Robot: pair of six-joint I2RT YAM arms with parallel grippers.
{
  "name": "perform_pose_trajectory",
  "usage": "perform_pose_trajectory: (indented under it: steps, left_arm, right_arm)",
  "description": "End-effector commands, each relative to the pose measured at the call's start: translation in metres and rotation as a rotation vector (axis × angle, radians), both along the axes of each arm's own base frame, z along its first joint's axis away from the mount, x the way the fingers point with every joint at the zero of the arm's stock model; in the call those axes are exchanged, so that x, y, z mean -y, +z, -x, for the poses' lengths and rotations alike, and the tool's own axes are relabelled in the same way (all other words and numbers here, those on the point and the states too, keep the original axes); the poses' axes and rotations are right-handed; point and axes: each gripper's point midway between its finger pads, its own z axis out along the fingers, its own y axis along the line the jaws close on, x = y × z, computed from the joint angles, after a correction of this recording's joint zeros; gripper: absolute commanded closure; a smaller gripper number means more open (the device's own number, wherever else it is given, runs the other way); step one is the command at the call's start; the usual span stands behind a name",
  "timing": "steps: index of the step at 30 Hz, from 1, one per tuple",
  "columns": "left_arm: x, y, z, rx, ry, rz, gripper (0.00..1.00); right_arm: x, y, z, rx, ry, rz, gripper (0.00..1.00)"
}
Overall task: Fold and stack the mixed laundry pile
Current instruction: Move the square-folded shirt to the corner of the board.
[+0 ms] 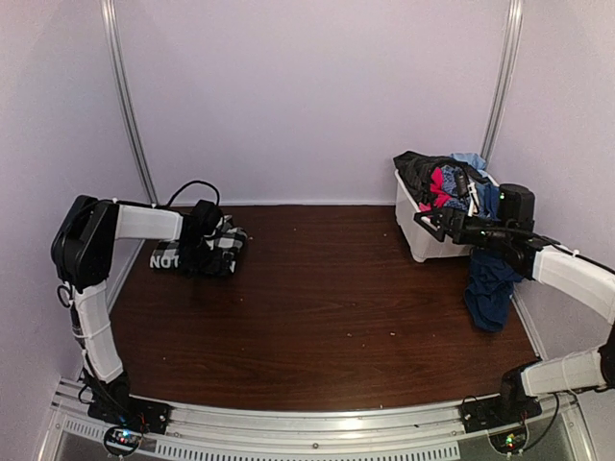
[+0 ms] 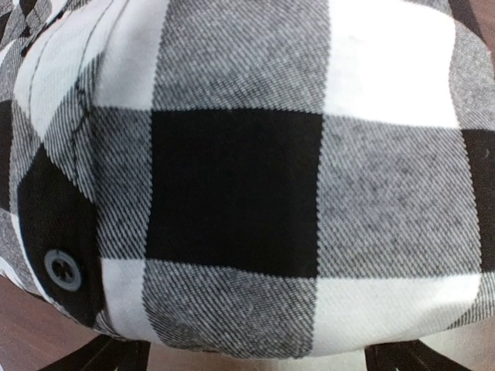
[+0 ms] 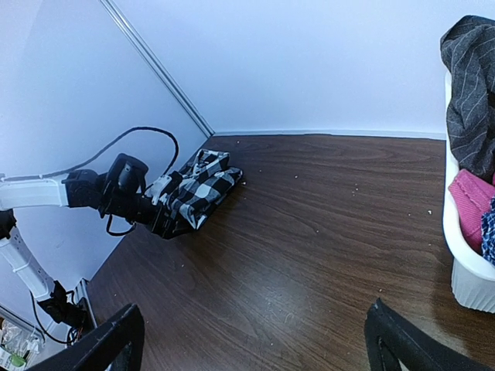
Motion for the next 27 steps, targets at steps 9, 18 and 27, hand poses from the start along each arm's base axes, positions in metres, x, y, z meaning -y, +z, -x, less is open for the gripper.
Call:
perform_pose_trajectory:
  steps: [9,18,27]
  left_arm:
    - [-0.016,0.000,-0.089,0.036,-0.074,-0.024,0.02]
    - [-0.023,0.039,-0.122,0.118,-0.129,-0.044,0.02]
    - [0.053,0.185,-0.071,0.438,-0.291,-0.035,0.02]
  right_arm:
    - [-0.005,-0.009,0.001,-0.008,0.042,0.001,0.00]
    - [-0.001,0.007,-0.013,0.018,0.008,0.054,0.00]
    - [0.039,0.067,-0.069,0.075,-0.243,0.253,0.00]
